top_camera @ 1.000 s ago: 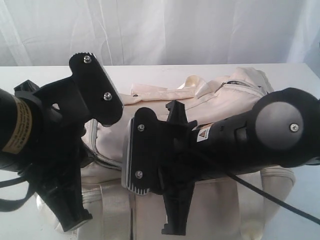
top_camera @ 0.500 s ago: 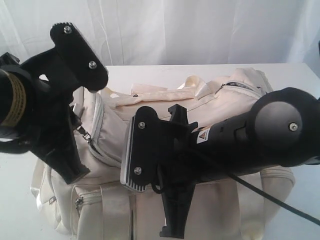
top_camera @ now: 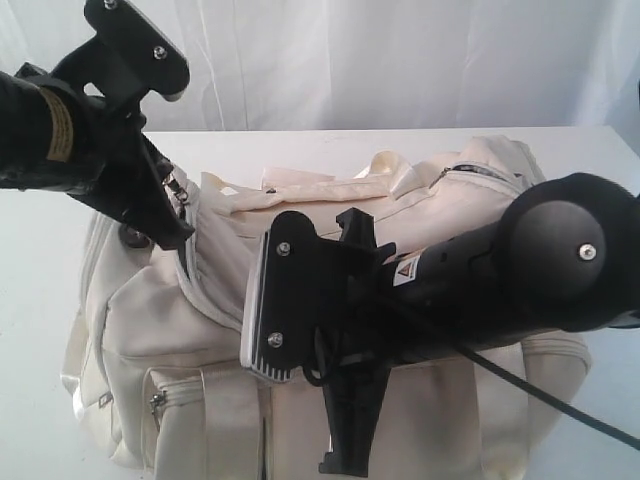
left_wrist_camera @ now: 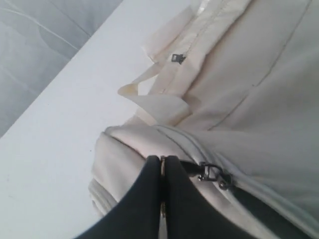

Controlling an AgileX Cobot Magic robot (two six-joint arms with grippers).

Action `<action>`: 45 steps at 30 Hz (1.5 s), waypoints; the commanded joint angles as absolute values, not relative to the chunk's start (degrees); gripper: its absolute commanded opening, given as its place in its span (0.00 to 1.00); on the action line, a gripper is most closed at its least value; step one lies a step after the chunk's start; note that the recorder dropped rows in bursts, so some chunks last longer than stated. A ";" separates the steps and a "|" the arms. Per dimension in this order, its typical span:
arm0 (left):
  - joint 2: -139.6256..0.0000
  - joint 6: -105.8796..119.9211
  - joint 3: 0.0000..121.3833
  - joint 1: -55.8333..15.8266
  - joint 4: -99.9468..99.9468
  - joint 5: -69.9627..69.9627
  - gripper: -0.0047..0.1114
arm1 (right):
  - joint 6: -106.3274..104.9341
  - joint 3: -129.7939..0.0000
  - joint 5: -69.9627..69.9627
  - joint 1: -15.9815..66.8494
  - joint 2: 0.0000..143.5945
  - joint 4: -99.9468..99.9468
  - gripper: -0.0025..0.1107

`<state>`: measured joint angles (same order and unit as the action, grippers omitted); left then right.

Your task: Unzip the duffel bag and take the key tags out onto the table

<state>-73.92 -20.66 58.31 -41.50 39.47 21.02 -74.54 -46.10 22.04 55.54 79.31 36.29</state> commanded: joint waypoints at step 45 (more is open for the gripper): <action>-72.27 -11.19 73.26 -27.79 23.65 46.73 0.34 | -64.83 -46.21 16.55 55.59 67.87 36.03 0.60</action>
